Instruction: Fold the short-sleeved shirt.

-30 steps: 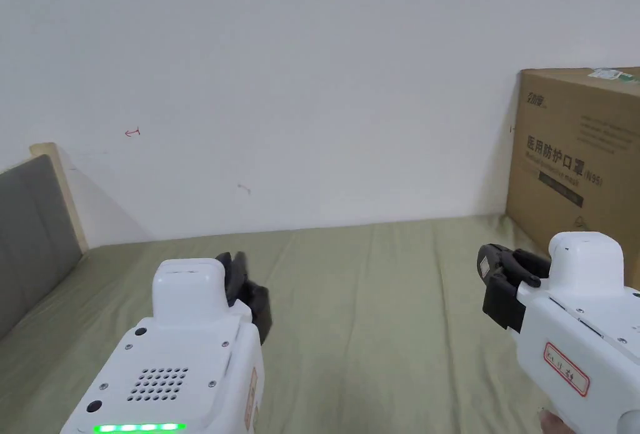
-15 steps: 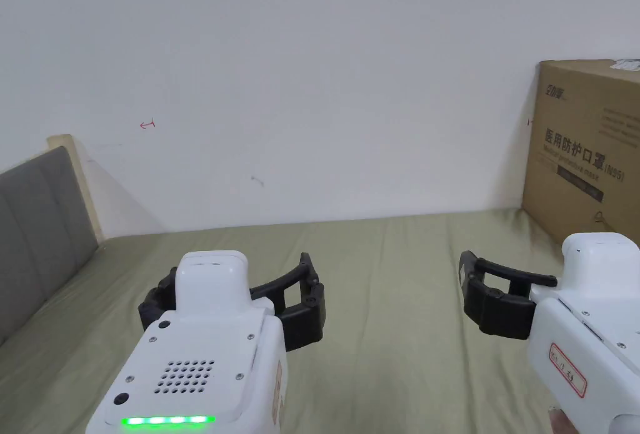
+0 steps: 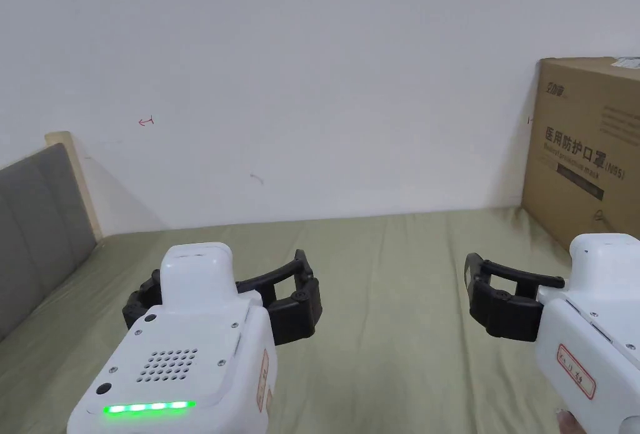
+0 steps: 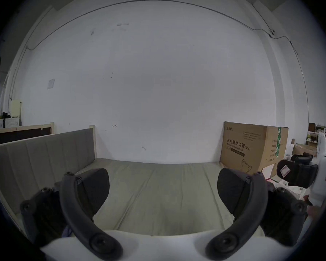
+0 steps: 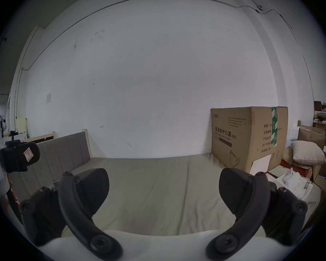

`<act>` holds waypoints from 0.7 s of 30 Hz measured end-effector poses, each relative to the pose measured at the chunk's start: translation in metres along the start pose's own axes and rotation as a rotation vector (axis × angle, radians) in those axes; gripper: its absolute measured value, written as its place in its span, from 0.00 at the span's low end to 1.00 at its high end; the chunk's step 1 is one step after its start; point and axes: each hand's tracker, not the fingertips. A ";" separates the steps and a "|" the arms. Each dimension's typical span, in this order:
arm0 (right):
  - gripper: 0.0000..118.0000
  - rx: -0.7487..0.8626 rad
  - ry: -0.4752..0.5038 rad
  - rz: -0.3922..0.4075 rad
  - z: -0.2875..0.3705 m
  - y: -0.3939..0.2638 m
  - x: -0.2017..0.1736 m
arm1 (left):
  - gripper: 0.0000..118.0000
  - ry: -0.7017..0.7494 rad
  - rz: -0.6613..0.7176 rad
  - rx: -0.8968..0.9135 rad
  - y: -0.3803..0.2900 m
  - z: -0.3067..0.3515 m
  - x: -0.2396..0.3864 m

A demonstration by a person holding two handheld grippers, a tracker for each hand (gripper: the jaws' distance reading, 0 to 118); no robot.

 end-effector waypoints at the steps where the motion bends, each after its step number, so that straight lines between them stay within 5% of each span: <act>1: 0.98 0.000 0.000 0.004 0.000 0.000 0.000 | 0.98 -0.003 -0.001 -0.002 0.000 -0.001 -0.001; 21: 0.98 -0.034 0.012 0.016 0.002 -0.007 -0.008 | 0.97 -0.006 0.080 -0.090 -0.006 -0.004 -0.017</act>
